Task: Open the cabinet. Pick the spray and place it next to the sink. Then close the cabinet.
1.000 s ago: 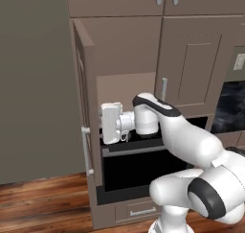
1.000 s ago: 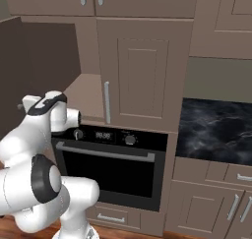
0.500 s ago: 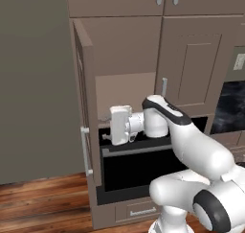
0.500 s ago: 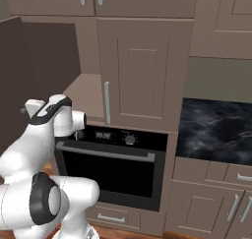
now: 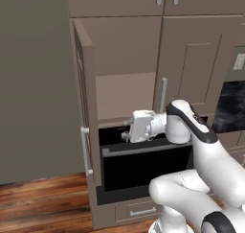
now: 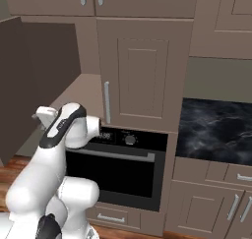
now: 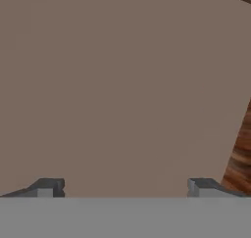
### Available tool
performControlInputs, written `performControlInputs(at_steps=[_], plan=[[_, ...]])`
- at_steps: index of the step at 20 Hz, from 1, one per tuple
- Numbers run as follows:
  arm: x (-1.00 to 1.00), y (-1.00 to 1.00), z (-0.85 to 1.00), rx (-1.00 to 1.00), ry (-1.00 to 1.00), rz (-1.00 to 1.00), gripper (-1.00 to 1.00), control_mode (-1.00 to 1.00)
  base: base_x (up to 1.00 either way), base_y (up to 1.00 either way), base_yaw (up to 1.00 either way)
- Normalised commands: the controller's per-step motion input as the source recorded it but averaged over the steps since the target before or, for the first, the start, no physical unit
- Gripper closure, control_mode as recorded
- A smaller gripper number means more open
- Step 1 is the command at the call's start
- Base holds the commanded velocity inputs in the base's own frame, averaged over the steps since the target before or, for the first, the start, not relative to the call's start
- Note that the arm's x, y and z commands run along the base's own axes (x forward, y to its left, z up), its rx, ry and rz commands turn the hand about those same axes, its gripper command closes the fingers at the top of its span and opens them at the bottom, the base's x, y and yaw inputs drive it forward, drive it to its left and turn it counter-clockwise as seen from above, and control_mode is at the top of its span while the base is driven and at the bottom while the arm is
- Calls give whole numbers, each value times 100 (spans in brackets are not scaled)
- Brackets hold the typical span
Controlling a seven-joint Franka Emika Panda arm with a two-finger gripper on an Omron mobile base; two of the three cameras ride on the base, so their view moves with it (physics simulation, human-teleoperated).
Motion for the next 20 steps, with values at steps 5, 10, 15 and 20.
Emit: performControlInputs(at_steps=[5,10,15,20], plan=[[-2,-82,35,0,-18,-2,-100,-100,0,0,0],[-2,-87,22,-7,-5,-7,-100,-100,0,0,0],[-22,-74,16,-11,0,-12,-100,-100,0,0,0],[-26,-52,8,-17,0,-18,-100,-100,0,0,0]])
